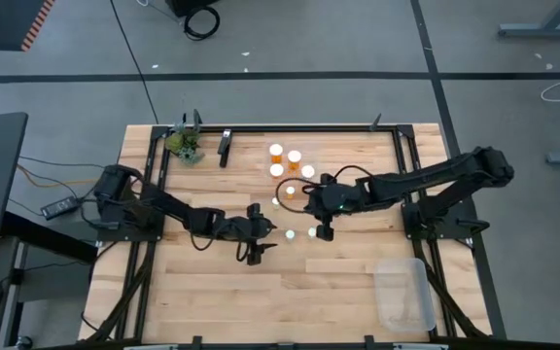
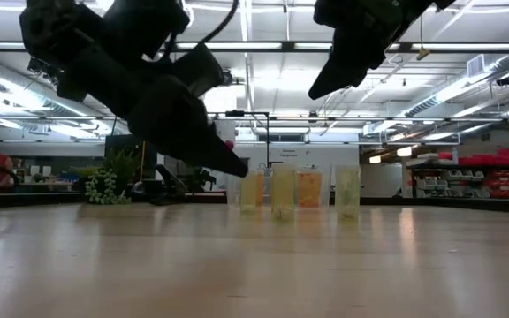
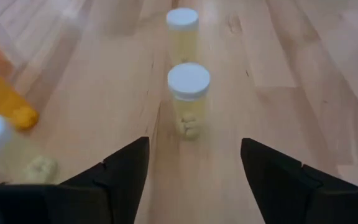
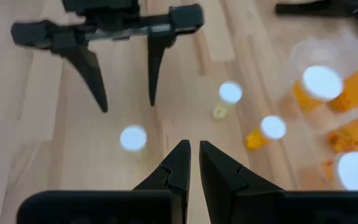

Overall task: Pick and place medicine bottles into bin by pill shape (circle, oval)
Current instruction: Put the yellow tablet bottle into the bottom transparent bin

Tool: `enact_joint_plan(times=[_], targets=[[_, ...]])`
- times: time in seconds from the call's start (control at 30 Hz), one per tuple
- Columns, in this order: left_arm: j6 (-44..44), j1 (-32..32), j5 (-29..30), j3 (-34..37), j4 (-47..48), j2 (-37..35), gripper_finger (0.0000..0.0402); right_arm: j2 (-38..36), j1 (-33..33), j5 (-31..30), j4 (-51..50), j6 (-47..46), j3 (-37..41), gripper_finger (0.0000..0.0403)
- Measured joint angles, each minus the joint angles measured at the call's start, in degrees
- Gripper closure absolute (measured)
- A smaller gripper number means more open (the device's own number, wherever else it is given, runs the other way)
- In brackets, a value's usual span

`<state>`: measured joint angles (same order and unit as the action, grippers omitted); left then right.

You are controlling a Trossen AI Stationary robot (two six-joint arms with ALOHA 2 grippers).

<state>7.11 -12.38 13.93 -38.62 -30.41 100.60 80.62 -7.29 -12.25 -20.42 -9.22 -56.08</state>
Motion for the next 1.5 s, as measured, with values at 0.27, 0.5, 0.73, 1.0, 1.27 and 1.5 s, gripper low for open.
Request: enact_joint_plan(times=[0.27, 0.5, 0.73, 1.0, 1.27, 1.5], targets=[[0.0, 0.0, 1.6, -0.1, -0.7, 0.6, 0.0174, 7.9, -2.1, 0.0, -11.6, -0.7, -7.3, 0.0289], [-0.1, 0.0, 2.2, -0.1, -0.3, 0.5, 0.0204, 15.8, -3.7, 0.0, -19.4, -0.3, -14.3, 0.0222], [-0.2, 0.0, 3.0, -0.1, 0.1, 0.5, 0.0226, 18.3, -5.0, 0.0, -22.0, 0.4, -16.5, 0.0212], [-0.4, 0.0, 3.6, -0.1, 0.2, 0.5, 0.0228, 20.1, -5.2, 0.0, -22.7, -1.3, -16.5, 0.0212], [-0.9, 0.3, 4.3, -0.1, 0.2, 0.5, 0.0238, 20.2, -5.2, -0.5, -22.6, -1.5, -16.6, 0.0212], [-0.9, 0.3, 4.3, -0.1, 0.2, 0.5, 0.0240, 21.8, -5.2, 0.6, -22.7, -1.5, -16.6, 0.0212]])
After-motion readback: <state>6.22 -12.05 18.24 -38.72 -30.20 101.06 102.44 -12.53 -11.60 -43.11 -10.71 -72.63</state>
